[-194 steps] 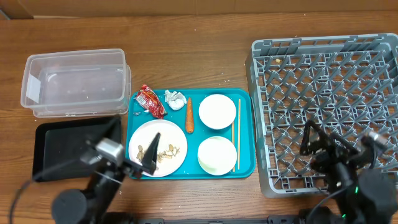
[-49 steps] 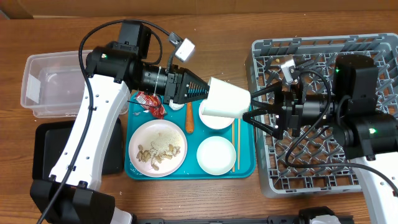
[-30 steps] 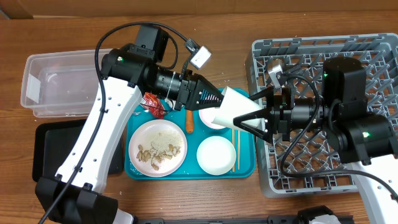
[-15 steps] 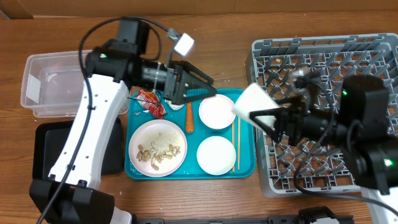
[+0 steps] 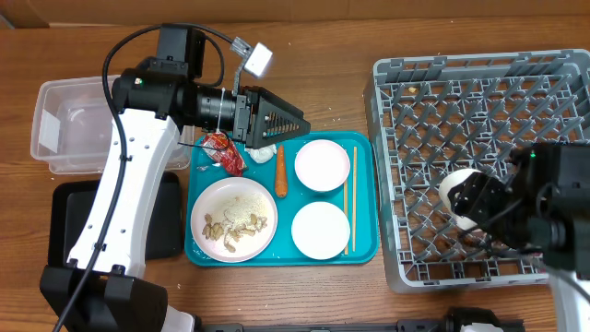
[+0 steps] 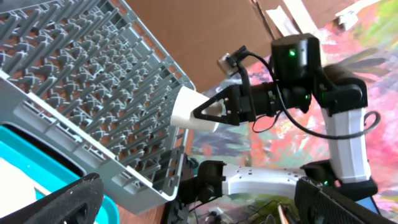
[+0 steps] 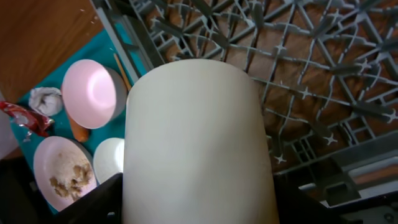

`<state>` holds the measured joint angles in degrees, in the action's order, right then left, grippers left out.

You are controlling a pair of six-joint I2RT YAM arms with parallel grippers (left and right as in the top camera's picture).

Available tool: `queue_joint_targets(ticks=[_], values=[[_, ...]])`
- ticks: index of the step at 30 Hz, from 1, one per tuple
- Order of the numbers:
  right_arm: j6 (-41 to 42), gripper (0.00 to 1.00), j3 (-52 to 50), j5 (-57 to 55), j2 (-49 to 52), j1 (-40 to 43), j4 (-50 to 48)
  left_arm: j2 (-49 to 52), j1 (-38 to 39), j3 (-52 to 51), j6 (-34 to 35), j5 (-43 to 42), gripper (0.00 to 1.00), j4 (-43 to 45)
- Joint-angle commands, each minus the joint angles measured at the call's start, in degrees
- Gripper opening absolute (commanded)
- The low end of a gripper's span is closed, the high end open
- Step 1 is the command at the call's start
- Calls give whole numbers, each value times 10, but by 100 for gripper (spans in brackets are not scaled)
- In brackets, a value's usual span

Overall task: Sort waste into correct bins and load items into the dishwasher
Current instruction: 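Place the white cup upright in the dish rack with the right gripper, then grasp the upper white bowl on the tray with the right gripper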

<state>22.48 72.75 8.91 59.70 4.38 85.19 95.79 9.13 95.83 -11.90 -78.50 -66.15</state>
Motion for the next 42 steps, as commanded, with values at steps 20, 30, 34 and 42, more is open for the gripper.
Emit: queue_joint_targets(ticks=[20, 30, 34, 42], values=[[-2, 82, 7, -28, 272, -106, -21, -3, 3, -1, 8, 20, 100, 0], [1, 92, 54, -28, 190, -112, -59, -3, 58, -1, 20, 271, 88, -18], [30, 93, 70, -29, 122, -111, -97, -2, 116, -1, 117, 601, 93, -24], [61, 99, 70, -29, 23, -111, -129, 52, 157, -24, 231, 755, 81, 16]])
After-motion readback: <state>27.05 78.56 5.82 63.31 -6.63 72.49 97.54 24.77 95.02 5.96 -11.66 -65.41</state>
